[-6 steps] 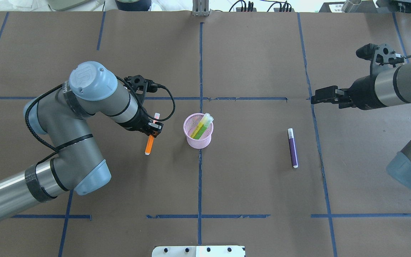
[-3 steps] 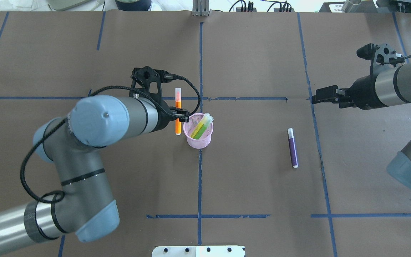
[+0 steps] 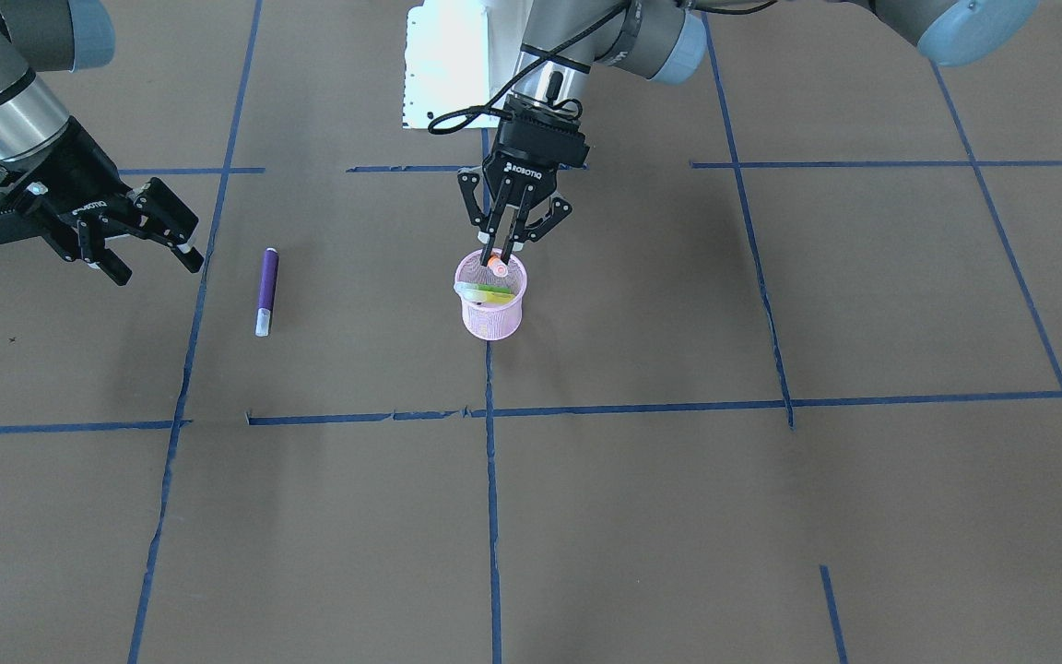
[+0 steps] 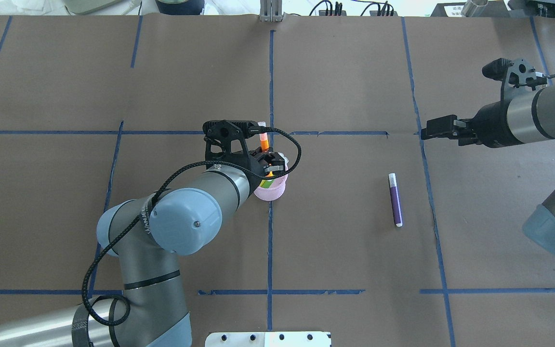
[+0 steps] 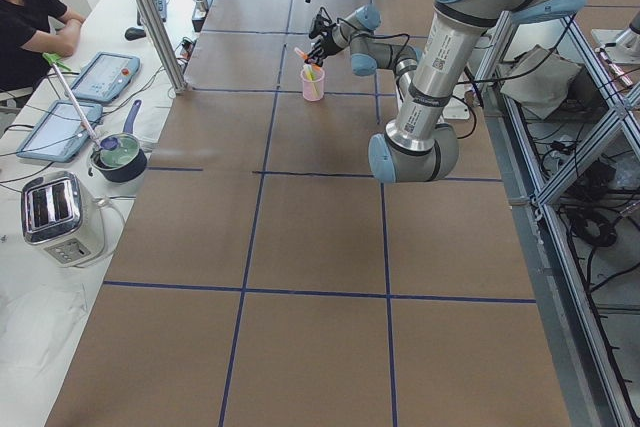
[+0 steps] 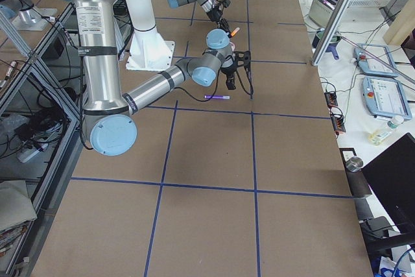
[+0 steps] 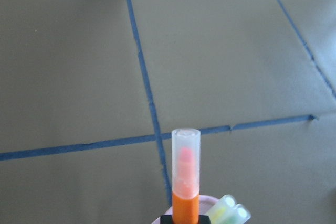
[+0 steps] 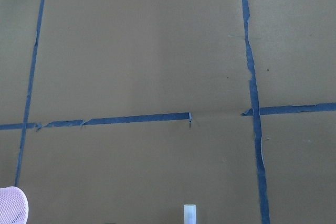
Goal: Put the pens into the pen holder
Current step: 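Drop the orange marker in the cup while the right gripper reaches the purple marker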
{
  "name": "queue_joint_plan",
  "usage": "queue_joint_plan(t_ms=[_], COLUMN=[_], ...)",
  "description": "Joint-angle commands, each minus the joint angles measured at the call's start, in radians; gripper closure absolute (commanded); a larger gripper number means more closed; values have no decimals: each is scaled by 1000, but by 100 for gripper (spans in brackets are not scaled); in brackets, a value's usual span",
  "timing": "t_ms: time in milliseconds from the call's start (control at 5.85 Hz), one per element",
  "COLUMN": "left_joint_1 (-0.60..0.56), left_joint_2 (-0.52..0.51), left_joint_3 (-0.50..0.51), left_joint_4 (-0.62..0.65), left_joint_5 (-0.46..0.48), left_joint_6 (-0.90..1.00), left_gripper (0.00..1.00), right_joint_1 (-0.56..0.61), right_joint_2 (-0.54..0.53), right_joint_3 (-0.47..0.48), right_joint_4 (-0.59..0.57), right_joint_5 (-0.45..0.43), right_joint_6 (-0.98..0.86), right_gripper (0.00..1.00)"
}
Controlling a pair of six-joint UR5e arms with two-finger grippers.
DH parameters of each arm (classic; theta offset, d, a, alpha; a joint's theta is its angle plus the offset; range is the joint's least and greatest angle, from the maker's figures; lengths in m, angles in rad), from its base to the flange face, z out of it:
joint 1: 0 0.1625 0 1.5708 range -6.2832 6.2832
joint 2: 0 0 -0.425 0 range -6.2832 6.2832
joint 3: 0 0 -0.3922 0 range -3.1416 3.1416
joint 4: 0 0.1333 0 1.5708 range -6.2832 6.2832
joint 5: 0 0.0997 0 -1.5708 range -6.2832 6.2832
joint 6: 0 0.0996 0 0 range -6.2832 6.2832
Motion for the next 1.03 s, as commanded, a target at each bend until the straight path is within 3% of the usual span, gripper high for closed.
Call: queue_joint_plan(t_ms=[0, 342, 513, 855], left_joint_1=[4, -5, -29, -171], left_joint_2=[-1, 49, 102, 221], left_joint_3=[35, -1, -90, -126], left_joint_4=[-1, -3, 3, 8], left_joint_5=[21, 7, -5, -298], left_joint_6=[17, 135, 253, 265], left_gripper=[1, 0, 0, 0], right_joint_1=[0, -2, -9, -102], right_joint_2=[1, -22, -32, -10], right_joint_3=[4, -17, -45, -71], right_joint_4=[0, -4, -21, -174], right_joint_5=[0, 11, 22, 46], right_joint_6=[0, -3, -2, 6], right_gripper=[0, 0, 0, 0])
